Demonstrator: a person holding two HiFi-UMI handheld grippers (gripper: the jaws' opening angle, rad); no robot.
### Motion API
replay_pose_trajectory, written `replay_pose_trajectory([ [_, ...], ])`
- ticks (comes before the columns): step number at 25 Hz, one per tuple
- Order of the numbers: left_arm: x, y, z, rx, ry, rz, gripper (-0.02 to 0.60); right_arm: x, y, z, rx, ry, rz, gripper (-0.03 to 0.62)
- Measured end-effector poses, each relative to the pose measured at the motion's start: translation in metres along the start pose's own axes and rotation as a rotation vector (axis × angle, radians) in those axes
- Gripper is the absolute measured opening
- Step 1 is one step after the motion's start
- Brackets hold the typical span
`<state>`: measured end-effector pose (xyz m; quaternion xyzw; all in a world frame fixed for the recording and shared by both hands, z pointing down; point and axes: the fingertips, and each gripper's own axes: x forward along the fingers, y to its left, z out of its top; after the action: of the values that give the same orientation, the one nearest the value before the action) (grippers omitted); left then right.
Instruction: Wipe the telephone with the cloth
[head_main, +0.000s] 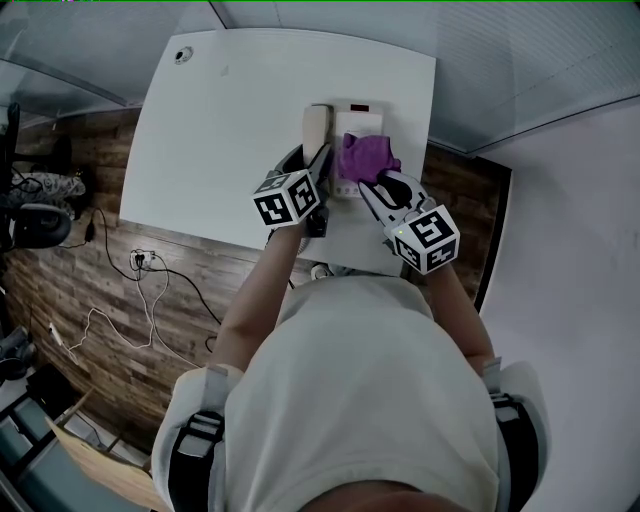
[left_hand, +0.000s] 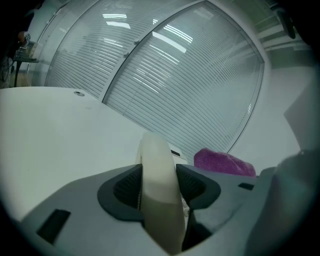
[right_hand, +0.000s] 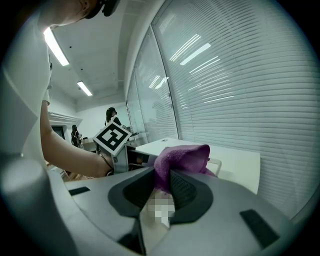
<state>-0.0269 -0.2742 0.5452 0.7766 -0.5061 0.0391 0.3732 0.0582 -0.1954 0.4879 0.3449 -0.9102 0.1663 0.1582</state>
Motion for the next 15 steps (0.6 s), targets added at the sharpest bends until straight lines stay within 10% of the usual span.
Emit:
replay_pose_trajectory([
  [15, 0.0057, -0.0015, 0.0001, 0.049, 0.0, 0.014, 0.224, 0.0058, -0.004, 0.0034, 0.036, -0.013, -0.015, 0.101],
])
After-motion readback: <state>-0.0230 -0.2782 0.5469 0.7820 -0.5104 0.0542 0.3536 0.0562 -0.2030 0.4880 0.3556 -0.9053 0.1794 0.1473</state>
